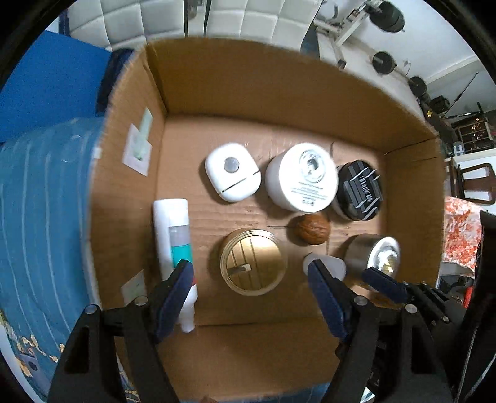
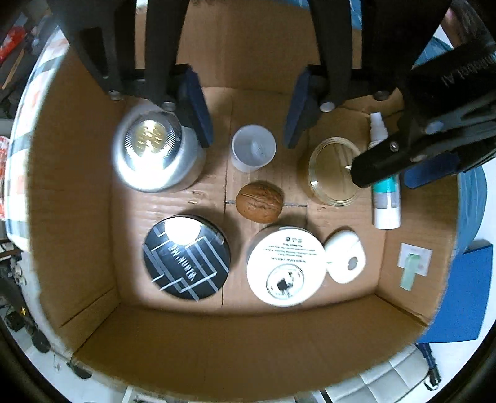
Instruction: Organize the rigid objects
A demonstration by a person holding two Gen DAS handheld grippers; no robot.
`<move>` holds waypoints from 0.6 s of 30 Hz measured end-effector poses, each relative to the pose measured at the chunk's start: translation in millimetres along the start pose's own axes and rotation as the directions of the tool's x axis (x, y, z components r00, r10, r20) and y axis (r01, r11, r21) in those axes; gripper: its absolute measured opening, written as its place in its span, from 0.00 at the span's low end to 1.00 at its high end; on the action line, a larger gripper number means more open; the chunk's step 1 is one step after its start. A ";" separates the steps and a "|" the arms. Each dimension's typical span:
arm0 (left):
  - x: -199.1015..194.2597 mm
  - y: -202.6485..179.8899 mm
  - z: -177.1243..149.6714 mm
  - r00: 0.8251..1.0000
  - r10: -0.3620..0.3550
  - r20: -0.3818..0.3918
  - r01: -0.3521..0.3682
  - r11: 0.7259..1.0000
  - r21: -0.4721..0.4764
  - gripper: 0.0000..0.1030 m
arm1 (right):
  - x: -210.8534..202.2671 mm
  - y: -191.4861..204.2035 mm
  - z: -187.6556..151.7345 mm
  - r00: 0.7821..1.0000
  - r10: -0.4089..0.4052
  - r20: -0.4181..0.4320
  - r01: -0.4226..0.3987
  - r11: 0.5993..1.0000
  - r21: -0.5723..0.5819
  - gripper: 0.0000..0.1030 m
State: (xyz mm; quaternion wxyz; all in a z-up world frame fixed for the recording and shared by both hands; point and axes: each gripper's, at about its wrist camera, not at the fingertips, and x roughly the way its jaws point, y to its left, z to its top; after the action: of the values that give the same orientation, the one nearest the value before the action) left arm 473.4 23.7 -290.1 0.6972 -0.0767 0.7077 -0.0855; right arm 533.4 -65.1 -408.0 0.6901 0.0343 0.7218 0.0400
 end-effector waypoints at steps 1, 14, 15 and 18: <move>-7.9 -1.2 -3.6 1.000 -0.003 0.013 0.003 1.000 0.001 0.78 | -6.2 -0.2 -2.3 1.000 -0.001 0.011 0.001 1.000 0.001 0.56; -77.2 -18.1 -44.2 0.971 0.065 0.228 -0.071 0.997 0.020 1.00 | -78.1 -42.4 -77.0 0.996 -0.025 0.087 0.020 0.998 0.059 1.00; -78.7 -18.2 -49.0 0.967 0.073 0.242 -0.079 0.997 0.014 1.00 | -82.7 -44.7 -82.0 0.995 -0.032 0.098 0.025 0.998 0.064 1.00; -80.2 -19.7 -61.3 0.958 0.088 0.271 -0.092 0.996 0.000 1.00 | -101.1 -50.5 -99.7 0.990 -0.058 0.126 0.050 0.997 0.065 1.00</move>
State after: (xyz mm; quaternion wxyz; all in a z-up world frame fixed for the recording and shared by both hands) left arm 413.2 23.6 -206.7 0.7910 -0.0510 0.6079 -0.0469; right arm 438.7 -127.0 -308.4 0.7343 0.0384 0.6778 -0.0032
